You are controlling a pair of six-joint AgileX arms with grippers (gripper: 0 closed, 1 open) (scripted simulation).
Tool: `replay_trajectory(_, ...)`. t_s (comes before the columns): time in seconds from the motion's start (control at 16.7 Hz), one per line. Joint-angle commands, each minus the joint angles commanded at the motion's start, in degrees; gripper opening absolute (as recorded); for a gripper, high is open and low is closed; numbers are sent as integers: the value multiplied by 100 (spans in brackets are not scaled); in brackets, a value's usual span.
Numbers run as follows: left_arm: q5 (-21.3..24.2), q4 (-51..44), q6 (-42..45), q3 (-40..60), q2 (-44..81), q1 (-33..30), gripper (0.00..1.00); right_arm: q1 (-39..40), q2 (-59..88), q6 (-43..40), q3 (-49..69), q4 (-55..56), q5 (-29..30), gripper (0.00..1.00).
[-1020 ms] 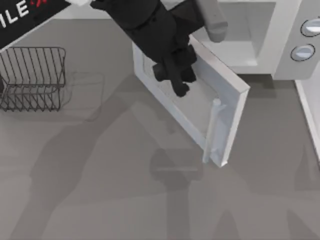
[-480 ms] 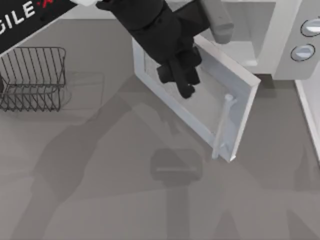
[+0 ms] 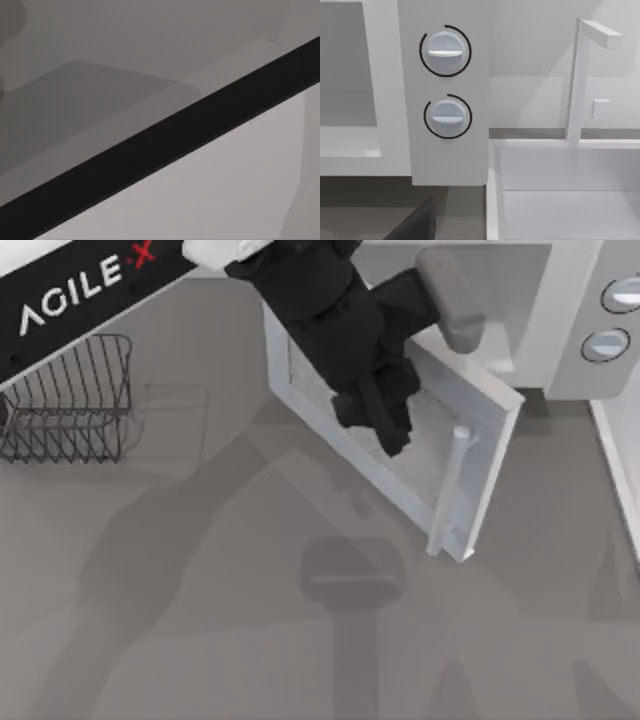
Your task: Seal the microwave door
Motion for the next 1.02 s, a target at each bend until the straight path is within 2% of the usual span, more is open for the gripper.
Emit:
replay_trajectory(0.48,-70,159,9,244,-105,11,0,0,0,0,0,0,0,100)
replay_trajectory(0.84,113,-377,164,390,-387,-391,0,0,0,0,0,0,0,100)
replay_trajectory(1.02,93,-334,74,413,-229,-410,0,0,0,0,0,0,0,100)
